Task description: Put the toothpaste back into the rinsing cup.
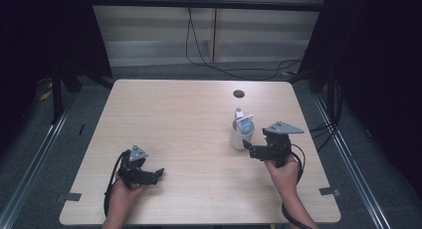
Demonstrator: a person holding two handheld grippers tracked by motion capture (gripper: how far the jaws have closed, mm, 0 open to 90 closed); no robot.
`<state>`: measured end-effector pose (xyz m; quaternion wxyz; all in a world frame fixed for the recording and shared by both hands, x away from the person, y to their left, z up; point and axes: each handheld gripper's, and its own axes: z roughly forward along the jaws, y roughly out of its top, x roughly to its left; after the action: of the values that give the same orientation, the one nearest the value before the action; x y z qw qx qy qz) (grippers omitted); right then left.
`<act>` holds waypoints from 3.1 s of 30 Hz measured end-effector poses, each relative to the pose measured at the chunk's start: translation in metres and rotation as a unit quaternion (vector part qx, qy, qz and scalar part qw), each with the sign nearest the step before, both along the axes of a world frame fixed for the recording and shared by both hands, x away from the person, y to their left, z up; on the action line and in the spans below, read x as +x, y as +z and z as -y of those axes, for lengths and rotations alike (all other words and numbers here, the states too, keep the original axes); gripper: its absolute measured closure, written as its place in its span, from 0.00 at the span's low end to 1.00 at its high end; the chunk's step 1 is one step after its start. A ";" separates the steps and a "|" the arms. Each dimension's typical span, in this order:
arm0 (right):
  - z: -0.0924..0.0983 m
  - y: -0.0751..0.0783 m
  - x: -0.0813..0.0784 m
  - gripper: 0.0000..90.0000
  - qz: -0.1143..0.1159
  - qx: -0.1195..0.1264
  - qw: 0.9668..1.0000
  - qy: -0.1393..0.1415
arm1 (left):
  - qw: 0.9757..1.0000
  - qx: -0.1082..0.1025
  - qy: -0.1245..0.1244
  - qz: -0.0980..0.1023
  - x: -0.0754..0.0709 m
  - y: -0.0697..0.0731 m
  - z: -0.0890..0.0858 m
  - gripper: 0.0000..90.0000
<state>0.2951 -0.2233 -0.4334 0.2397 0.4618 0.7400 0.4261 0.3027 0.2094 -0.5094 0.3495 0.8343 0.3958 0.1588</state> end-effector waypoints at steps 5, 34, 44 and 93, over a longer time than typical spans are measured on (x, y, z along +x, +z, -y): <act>0.003 -0.003 -0.004 0.16 -0.003 -0.003 1.000 0.004 | 1.000 -0.001 0.000 0.000 0.000 0.000 0.000 0.08; 0.030 -0.025 -0.029 0.16 -0.020 -0.012 1.000 0.006 | 1.000 0.000 0.000 0.000 0.000 0.000 0.000 0.08; 0.040 -0.039 -0.039 0.16 -0.033 -0.018 0.999 0.003 | 1.000 0.000 0.001 0.000 0.000 0.000 0.000 0.08; 0.060 -0.075 -0.055 0.17 -0.074 -0.074 0.994 -0.005 | 1.000 0.003 0.000 0.002 0.000 0.000 0.000 0.08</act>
<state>0.2402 -0.2834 -0.5087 0.2198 0.4770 0.7830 0.3333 0.3027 0.2095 -0.5093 0.3479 0.8351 0.3946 0.1610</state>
